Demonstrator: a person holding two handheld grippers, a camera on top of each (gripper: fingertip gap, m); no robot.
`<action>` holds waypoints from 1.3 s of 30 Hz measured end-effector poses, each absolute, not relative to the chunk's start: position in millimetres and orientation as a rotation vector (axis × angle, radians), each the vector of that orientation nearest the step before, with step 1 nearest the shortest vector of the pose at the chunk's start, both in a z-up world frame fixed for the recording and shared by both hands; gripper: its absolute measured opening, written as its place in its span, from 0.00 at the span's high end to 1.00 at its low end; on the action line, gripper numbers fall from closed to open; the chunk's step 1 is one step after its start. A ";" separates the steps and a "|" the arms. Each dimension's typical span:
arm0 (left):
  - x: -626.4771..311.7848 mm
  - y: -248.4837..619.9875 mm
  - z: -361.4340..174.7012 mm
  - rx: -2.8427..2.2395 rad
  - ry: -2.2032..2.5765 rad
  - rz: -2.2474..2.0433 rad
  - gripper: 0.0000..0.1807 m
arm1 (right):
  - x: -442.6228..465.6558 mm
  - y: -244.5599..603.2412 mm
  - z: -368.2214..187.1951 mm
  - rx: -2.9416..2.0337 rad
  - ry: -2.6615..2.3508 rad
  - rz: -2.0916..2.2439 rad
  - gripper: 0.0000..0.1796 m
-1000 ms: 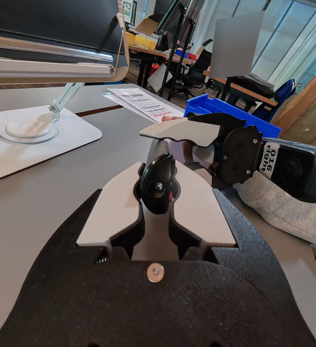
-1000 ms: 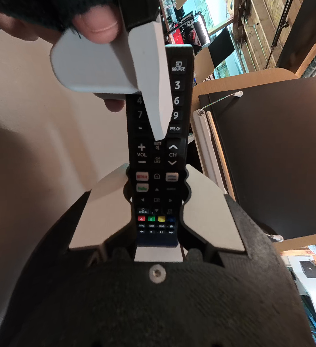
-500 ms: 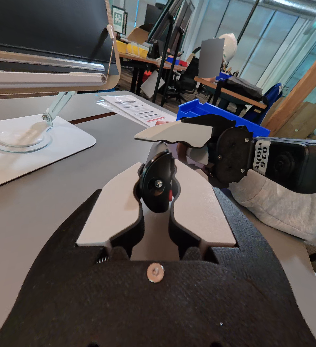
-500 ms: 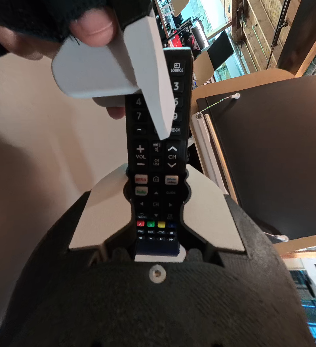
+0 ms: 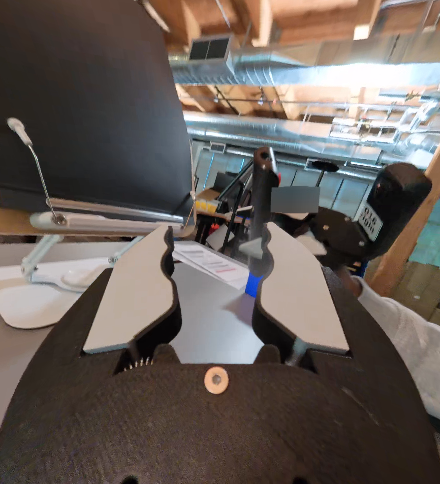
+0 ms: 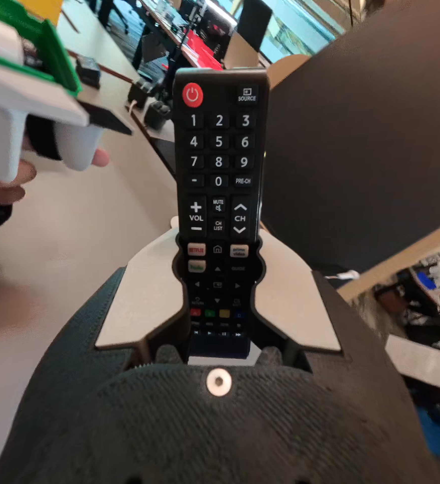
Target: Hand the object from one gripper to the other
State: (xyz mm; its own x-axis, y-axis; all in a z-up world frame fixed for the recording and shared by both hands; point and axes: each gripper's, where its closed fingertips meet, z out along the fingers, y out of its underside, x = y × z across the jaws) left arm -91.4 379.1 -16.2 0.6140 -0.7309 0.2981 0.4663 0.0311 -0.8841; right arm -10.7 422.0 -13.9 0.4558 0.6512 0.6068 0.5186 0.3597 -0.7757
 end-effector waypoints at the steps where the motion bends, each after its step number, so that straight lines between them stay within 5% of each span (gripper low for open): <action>1: -93.3 377.5 -13.5 -1.212 0.264 -0.927 0.64 | -1.7 421.6 -0.6 -1.321 -1.153 0.124 0.71; 7: -79.0 374.4 -14.6 -1.244 0.334 -0.866 0.68 | 118.4 419.8 35.9 -1.683 -0.899 0.022 0.71; 14: -54.8 370.8 -24.2 -1.292 0.480 -0.720 0.71 | 331.5 407.1 -71.9 -2.411 -0.359 -0.164 0.71; 19: -45.1 370.9 -31.4 -1.296 0.513 -0.712 0.72 | 345.2 390.9 -145.3 -2.669 -0.228 0.062 0.71; 26: -51.4 379.0 -40.2 -1.324 0.484 -0.695 0.73 | 340.6 396.7 -172.2 -2.707 -0.270 0.029 0.66; 30: -54.0 380.5 -41.7 -1.330 0.476 -0.689 0.74 | 344.2 401.2 -150.9 -2.643 -0.340 -0.100 0.52; 36: -52.1 380.5 -44.4 -1.338 0.491 -0.676 0.74 | 256.1 388.9 -9.8 -2.039 -0.562 0.026 0.65; 39: -48.5 381.2 -48.4 -1.351 0.503 -0.676 0.74 | 171.1 338.5 9.1 -1.806 -0.774 0.283 0.71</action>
State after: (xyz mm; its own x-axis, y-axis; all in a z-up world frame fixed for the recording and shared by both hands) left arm -48.5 381.2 -48.4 0.7140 -0.6983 0.0519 0.1504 0.0805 -0.9853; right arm 171.1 338.5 9.1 0.7585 0.6278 0.1749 0.3666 -0.1891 -0.9110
